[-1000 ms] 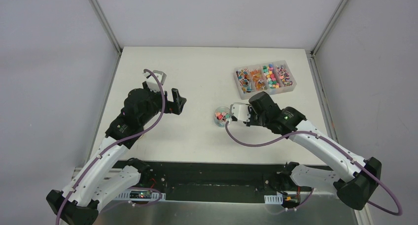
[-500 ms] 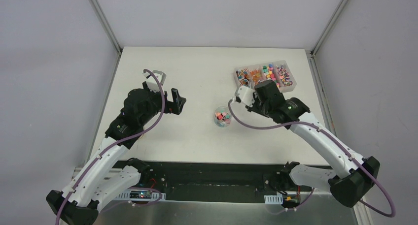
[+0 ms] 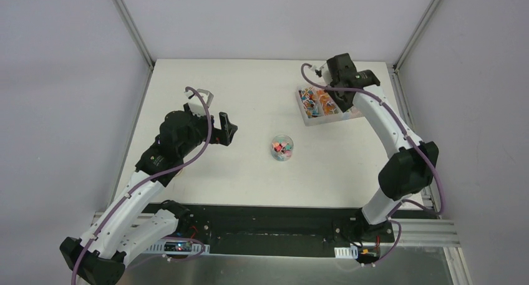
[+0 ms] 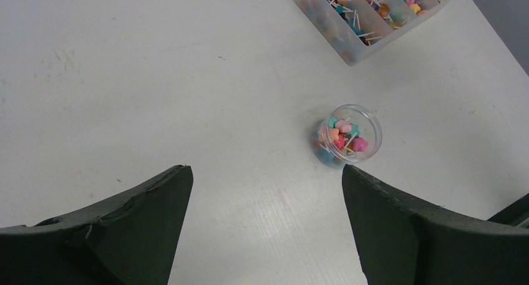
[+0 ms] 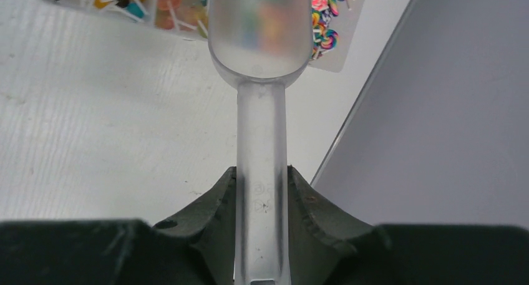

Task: Pack the candies
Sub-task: Place the fake candies in the packing bottle, then scoop the fake candies from the storage box.

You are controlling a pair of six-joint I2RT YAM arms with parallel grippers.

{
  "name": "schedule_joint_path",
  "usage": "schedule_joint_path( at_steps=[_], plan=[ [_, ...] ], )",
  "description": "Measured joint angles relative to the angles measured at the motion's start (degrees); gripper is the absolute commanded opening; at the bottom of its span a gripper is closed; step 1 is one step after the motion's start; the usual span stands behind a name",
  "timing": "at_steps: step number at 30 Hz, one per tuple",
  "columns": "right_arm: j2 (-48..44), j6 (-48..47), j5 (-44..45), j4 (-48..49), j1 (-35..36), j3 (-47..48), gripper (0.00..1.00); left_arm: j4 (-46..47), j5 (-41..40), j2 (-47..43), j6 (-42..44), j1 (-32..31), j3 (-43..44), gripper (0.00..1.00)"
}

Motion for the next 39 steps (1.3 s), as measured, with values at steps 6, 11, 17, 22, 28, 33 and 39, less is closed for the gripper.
schedule_joint_path(
  at_steps=[6, 11, 17, 22, 28, 33, 39],
  plan=[
    [7.3, 3.7, 2.2, -5.6, -3.5, 10.1, 0.00, 0.0, 0.0, 0.0, 0.0, 0.0, 0.0, 0.93],
    [11.3, 5.9, 1.2, -9.0, -5.7, 13.5, 0.00, 0.0, 0.0, 0.0, 0.0, 0.0, 0.0, 0.93],
    [15.5, 6.9, -0.2, -12.2, -9.0, 15.4, 0.00, 0.0, 0.0, -0.2, 0.1, 0.0, 0.0, 0.94],
    [17.9, 7.4, -1.6, -13.6, -10.1, 17.6, 0.00, 0.0, 0.0, -0.7, 0.2, 0.0, 0.0, 0.94],
    [22.7, 7.8, -2.2, -13.8, -10.1, 20.2, 0.00, 0.0, 0.0, -0.7, 0.2, 0.0, 0.0, 0.94],
    [27.5, 7.8, -1.8, -12.7, -10.2, 23.5, 0.00, 0.0, -0.1, -0.7, 0.2, 0.0, 0.0, 0.94],
    [28.0, 7.8, -1.8, -9.1, -10.6, 20.8, 0.00, 0.0, -0.1, -0.8, 0.2, 0.0, 0.0, 0.94]
  ],
)
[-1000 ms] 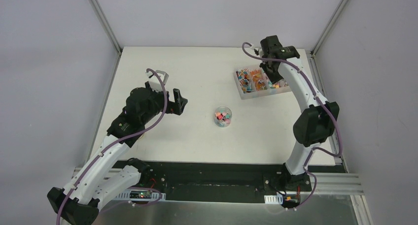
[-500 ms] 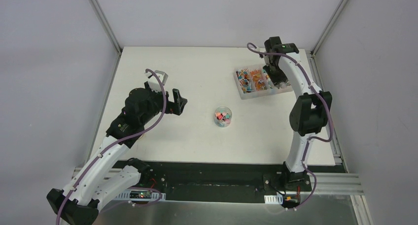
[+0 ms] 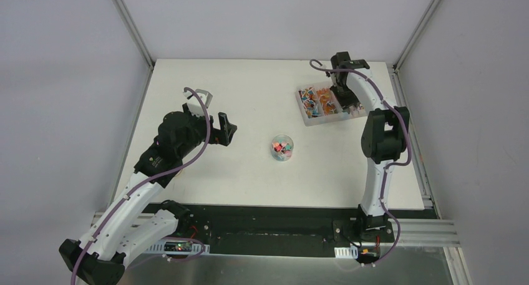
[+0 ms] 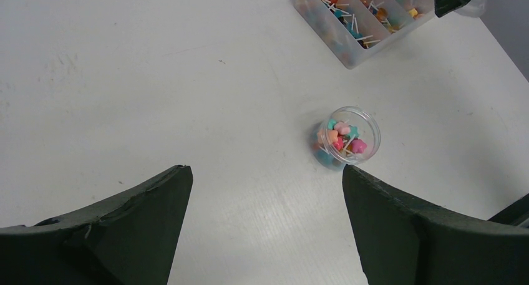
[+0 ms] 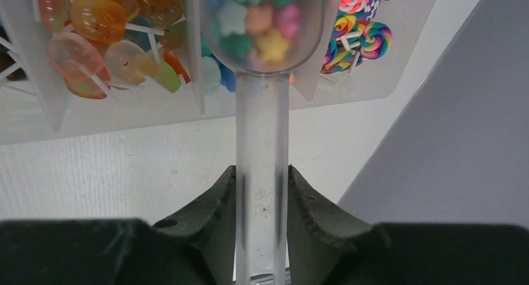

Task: Pack the candies
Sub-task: Scoop the fake candies from the storage box.

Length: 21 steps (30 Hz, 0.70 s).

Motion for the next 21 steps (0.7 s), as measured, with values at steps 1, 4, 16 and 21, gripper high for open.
schedule_joint_path(
  at_steps=[1, 4, 16, 21],
  plan=[
    [-0.2, 0.0, 0.0, 1.2, -0.1, -1.5, 0.00, 0.0, 0.0, 0.0, 0.0, 0.0, 0.0, 0.94],
    [-1.1, 0.1, 0.0, 4.9, -0.9, -6.5, 0.00, 0.0, 0.0, 0.0, 0.0, 0.0, 0.0, 0.94],
    [-12.3, 0.0, -4.8, 21.5, -3.3, -26.0, 0.00, 0.0, 0.0, 0.0, 0.0, 0.0, -0.1, 0.94],
    [-16.1, -0.1, -7.3, 26.2, -4.3, -31.4, 0.00, 0.0, -1.2, -0.1, 0.0, 0.0, -0.2, 0.94]
  ],
)
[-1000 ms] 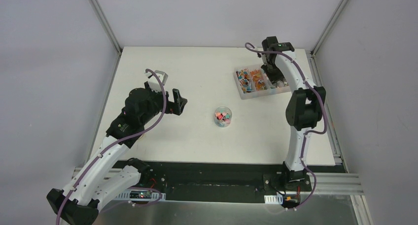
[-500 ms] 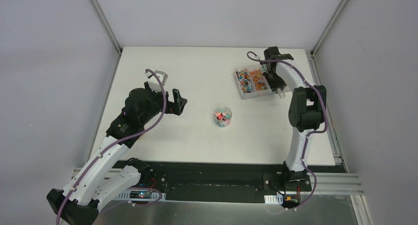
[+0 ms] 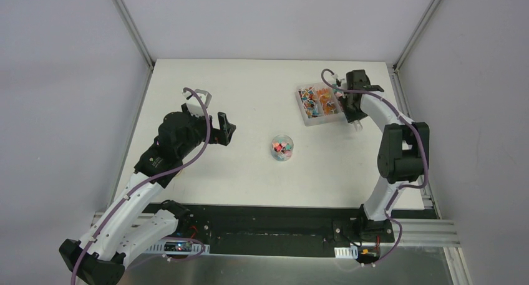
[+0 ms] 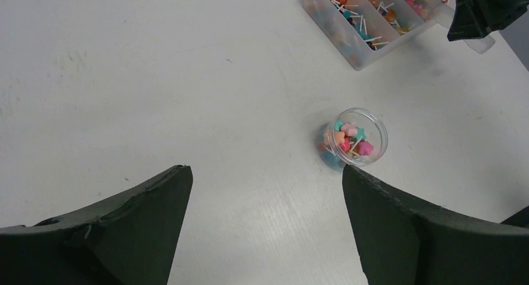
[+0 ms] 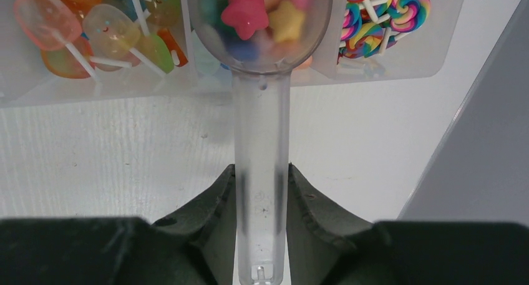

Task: Pack the candies
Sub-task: Scoop the fake candies from the storage box.

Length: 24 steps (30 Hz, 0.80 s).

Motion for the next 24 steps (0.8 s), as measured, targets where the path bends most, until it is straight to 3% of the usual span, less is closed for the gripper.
schedule_joint_path(
  at_steps=[24],
  plan=[
    [-10.5, -0.4, -4.0, 2.4, -0.4, -4.7, 0.00, 0.0, -0.7, 0.5, 0.0, 0.0, 0.0, 0.96]
  ],
)
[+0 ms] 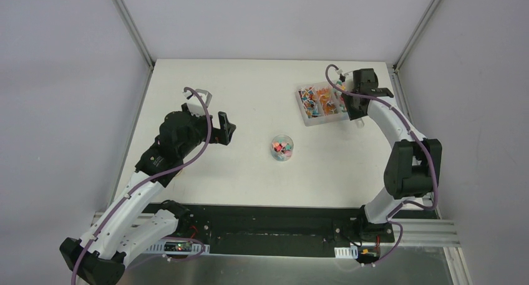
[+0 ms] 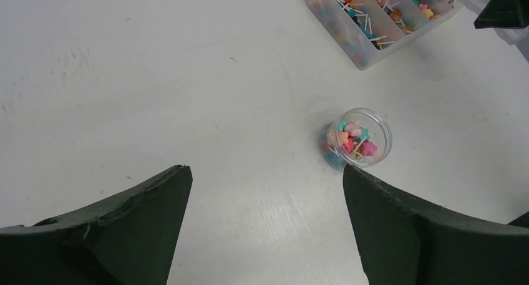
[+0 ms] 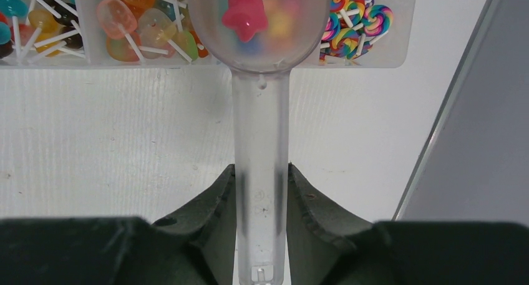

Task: Pack the candies
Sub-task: Scoop the fake candies from the storage box.

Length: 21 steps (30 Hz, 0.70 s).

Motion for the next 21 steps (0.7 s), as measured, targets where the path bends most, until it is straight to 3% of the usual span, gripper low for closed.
schedule_joint_path(
  at_steps=[11, 21],
  plan=[
    [-2.8, 0.0, -1.2, 1.6, 0.0, -4.1, 0.00, 0.0, -0.9, 0.0, 0.0, 0.0, 0.0, 0.95],
    [-9.6, 1.3, -9.9, 7.2, 0.0, -10.1, 0.00, 0.0, -1.1, -0.2, 0.0, 0.0, 0.0, 0.95]
  ],
)
